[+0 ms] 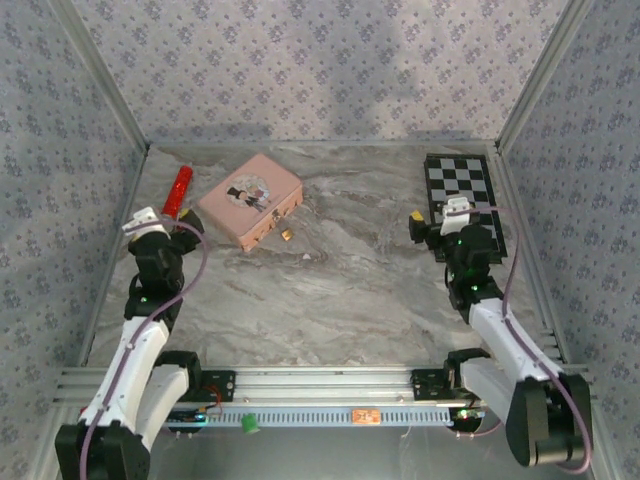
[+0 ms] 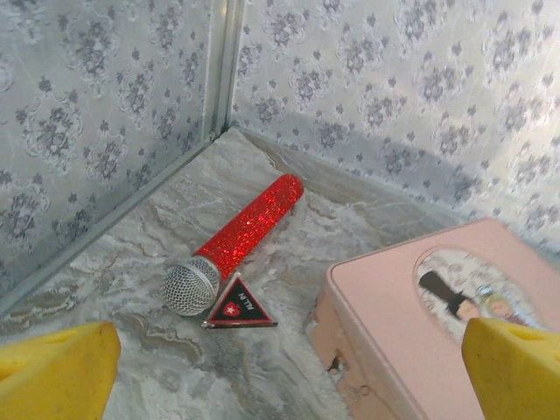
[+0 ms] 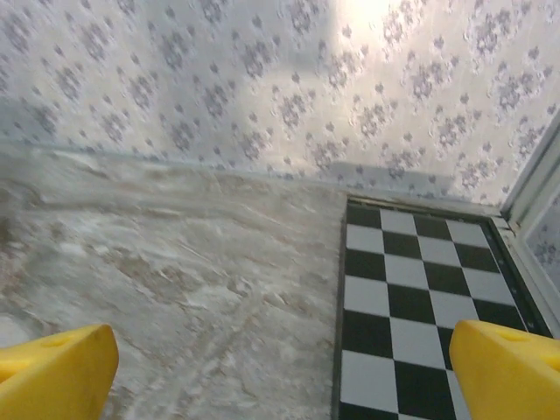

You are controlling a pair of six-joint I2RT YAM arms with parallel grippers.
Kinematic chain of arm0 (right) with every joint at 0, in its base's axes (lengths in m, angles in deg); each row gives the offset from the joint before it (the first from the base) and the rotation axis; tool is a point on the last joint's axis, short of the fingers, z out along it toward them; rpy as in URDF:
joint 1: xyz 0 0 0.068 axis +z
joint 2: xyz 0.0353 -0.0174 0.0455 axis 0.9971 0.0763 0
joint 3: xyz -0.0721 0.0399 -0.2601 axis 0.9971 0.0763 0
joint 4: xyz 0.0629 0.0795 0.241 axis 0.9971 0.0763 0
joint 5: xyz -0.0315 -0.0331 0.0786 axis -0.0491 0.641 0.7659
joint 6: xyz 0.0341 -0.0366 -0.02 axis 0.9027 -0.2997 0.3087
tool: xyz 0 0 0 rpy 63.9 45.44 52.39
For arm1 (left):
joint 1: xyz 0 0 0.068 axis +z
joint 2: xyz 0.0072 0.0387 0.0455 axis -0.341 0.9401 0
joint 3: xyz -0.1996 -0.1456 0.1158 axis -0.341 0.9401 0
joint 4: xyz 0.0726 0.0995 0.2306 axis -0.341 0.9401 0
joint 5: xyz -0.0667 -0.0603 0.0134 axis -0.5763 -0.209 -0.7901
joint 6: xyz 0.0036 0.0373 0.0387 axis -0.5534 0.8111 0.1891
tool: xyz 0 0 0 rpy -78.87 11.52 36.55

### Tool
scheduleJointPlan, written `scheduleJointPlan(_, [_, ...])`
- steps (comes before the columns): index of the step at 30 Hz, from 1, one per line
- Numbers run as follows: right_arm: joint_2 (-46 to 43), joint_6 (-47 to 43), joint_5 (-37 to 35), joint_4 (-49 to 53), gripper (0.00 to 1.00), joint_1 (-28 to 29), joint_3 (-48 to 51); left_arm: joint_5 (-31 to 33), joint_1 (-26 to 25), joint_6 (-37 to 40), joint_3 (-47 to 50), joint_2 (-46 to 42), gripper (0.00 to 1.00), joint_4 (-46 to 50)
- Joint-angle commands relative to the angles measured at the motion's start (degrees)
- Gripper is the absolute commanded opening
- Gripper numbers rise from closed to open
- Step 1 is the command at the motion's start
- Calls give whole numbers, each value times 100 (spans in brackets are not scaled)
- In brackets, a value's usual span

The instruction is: Unlock the padlock with the key

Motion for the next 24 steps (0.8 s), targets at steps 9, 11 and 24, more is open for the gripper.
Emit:
scheduleJointPlan(9, [-1099, 1431, 1589, 3402, 99, 163, -1627, -1215, 253, -1554, -1136, -510, 100, 3451])
scheduleJointPlan(11, [-1358, 1790, 1917, 3397, 99, 133, -1463, -1971, 275, -1327, -1060, -679, 100, 3234])
scheduleJointPlan(24, [-1859, 3187, 461, 5542, 99, 319, -1620, -2246, -1990, -811, -712, 7, 100, 2348])
